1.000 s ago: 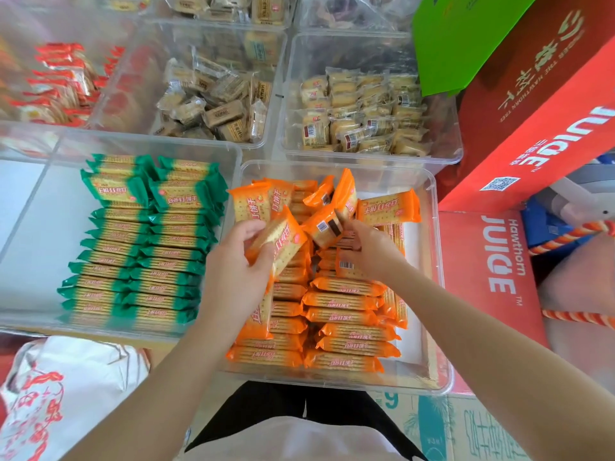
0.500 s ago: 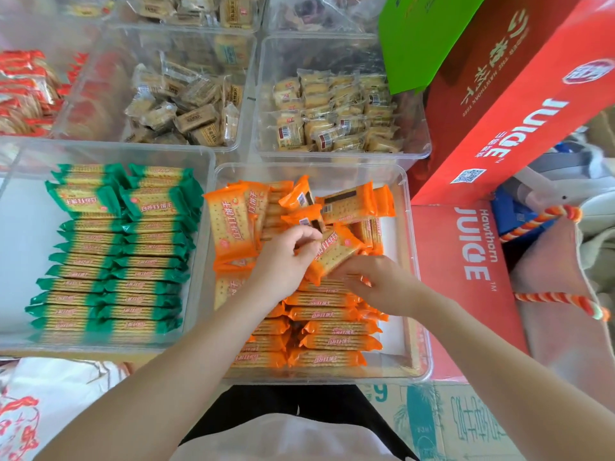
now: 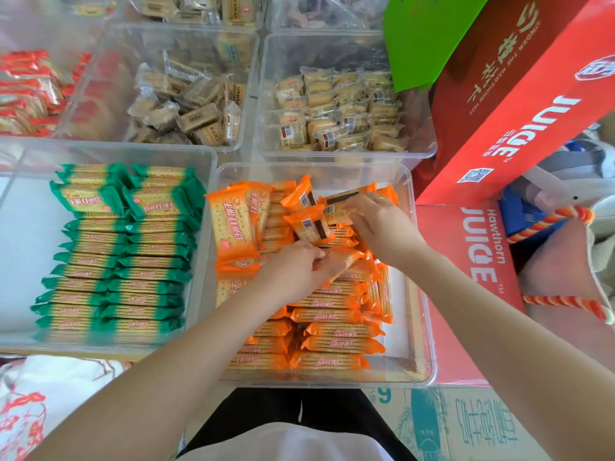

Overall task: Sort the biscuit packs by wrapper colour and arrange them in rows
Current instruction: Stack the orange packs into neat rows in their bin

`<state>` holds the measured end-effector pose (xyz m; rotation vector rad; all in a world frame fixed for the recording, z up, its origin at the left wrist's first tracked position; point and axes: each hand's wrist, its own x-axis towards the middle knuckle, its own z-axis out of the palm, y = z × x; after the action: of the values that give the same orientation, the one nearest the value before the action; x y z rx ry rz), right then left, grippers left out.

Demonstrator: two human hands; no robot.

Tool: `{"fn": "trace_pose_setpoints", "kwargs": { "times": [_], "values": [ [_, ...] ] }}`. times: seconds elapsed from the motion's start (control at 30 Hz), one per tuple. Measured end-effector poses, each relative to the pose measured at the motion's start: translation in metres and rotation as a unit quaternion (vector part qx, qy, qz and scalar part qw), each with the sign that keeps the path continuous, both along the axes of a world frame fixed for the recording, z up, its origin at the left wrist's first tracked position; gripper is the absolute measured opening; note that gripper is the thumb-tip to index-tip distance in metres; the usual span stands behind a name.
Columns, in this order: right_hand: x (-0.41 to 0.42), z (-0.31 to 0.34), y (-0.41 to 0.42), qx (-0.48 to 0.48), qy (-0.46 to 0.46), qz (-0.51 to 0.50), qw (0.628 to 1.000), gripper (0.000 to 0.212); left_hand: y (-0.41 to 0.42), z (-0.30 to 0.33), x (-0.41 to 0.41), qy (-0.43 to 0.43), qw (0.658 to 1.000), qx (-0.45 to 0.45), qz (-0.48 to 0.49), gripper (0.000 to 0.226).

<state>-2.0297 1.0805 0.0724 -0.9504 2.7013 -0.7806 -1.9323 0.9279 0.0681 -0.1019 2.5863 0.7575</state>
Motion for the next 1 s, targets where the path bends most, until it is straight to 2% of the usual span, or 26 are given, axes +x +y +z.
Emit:
{"fn": "trace_pose_setpoints", "kwargs": {
  "times": [0.07, 0.2, 0.3, 0.4, 0.47, 0.5, 0.53, 0.6, 0.67, 0.77, 0.87, 0.93, 1.0],
  "values": [
    [-0.004, -0.005, -0.015, 0.011, -0.047, 0.003, 0.999, 0.031, 0.002, 0.001, 0.001, 0.006, 0.998, -0.051, -0.049, 0.057],
    [-0.001, -0.015, -0.039, 0.014, -0.123, -0.027, 0.992, 0.033, 0.000, -0.003, 0.003, 0.093, 0.984, -0.104, -0.115, 0.035],
    [0.003, -0.017, -0.044, 0.011, -0.109, -0.021, 0.994, 0.020, -0.004, -0.007, 0.003, 0.113, 0.976, -0.128, -0.133, 0.035],
    [0.000, -0.012, -0.030, -0.046, -0.086, -0.014, 0.995, 0.022, -0.005, -0.009, 0.000, 0.117, 0.977, -0.127, -0.125, 0.041],
    [-0.003, -0.007, -0.016, -0.073, -0.063, 0.022, 0.995, 0.013, -0.004, -0.013, -0.005, 0.109, 0.979, -0.119, -0.121, 0.047],
    [-0.006, -0.007, -0.008, -0.055, -0.043, 0.043, 0.997, 0.008, -0.003, -0.015, -0.007, 0.099, 0.981, -0.115, -0.119, 0.052],
    [-0.006, -0.006, -0.003, -0.003, -0.014, 0.054, 0.998, 0.019, -0.002, -0.016, -0.009, 0.091, 0.982, -0.113, -0.119, 0.054],
    [-0.004, -0.009, 0.005, 0.167, 0.035, 0.090, 0.981, 0.038, -0.001, -0.017, -0.011, 0.099, 0.982, -0.107, -0.119, 0.052],
    [0.000, -0.013, 0.006, 0.248, 0.060, 0.127, 0.958, 0.045, -0.002, -0.018, -0.010, 0.131, 0.977, -0.106, -0.128, 0.044],
    [0.005, -0.014, -0.001, 0.233, 0.039, 0.133, 0.963, 0.047, -0.010, -0.011, -0.004, 0.261, 0.959, -0.062, -0.088, 0.023],
    [0.011, -0.016, -0.009, 0.194, -0.038, 0.134, 0.971, 0.043, -0.019, 0.000, -0.005, 0.385, 0.919, -0.080, -0.018, 0.017],
    [0.010, -0.021, -0.013, 0.176, -0.054, 0.138, 0.973, 0.032, -0.022, 0.009, -0.014, 0.407, 0.906, -0.108, 0.042, 0.016],
    [0.005, -0.018, -0.015, 0.141, 0.006, 0.124, 0.982, 0.021, -0.025, 0.013, -0.025, 0.374, 0.913, -0.134, 0.091, 0.032]
  ]
}}
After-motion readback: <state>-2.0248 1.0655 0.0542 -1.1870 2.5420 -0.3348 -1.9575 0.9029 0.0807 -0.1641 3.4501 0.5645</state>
